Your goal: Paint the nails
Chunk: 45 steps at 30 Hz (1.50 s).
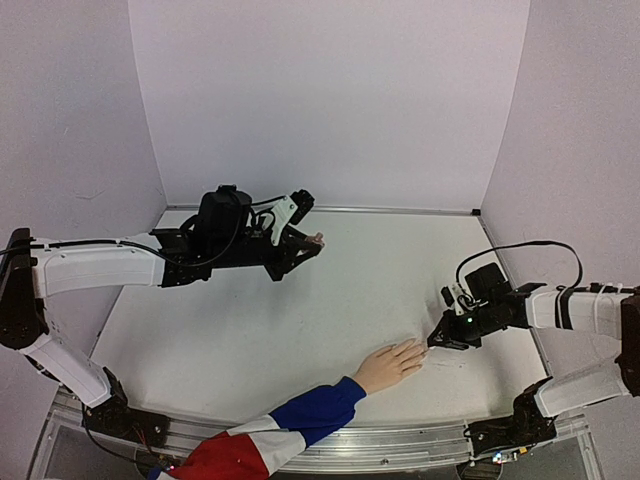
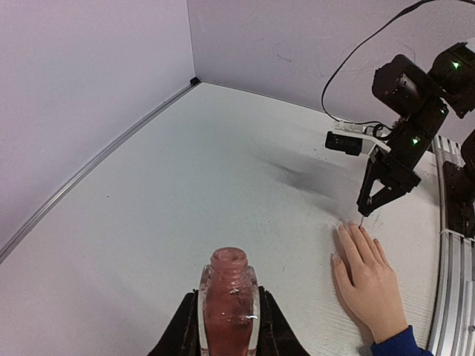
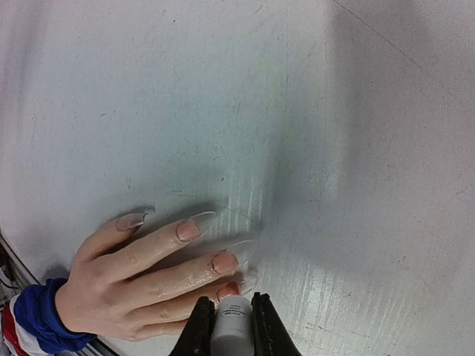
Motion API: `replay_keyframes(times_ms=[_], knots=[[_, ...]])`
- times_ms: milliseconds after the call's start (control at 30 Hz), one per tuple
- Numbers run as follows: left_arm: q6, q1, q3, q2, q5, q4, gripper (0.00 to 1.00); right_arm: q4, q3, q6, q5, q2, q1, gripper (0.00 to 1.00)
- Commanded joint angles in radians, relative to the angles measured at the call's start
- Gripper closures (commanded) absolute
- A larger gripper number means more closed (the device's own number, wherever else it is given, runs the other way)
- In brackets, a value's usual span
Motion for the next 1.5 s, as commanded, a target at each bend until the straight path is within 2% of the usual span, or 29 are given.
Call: replay_keyframes(times_ms=[0, 633, 967, 1467], knots=[[0.003, -0.003, 0.030, -0.027, 0.008, 0.050, 1.00, -0.030, 0.015, 0.007, 0.028, 0.004, 0.007, 1.00], [-0.001, -0.002, 0.026, -0.037, 0.006, 0.049, 1.00, -0.030, 0.015, 0.011, 0.079, -0.004, 0.009, 1.00], [-0.002, -0.003, 0.020, -0.044, 0.007, 0.049, 1.00, -0.059, -0.004, 0.031, 0.067, -0.154, 0.008, 1.00], [-0.009, -0.003, 0.013, -0.057, 0.012, 0.049, 1.00, -0.067, 0.014, 0.004, -0.032, -0.063, 0.022, 1.00]])
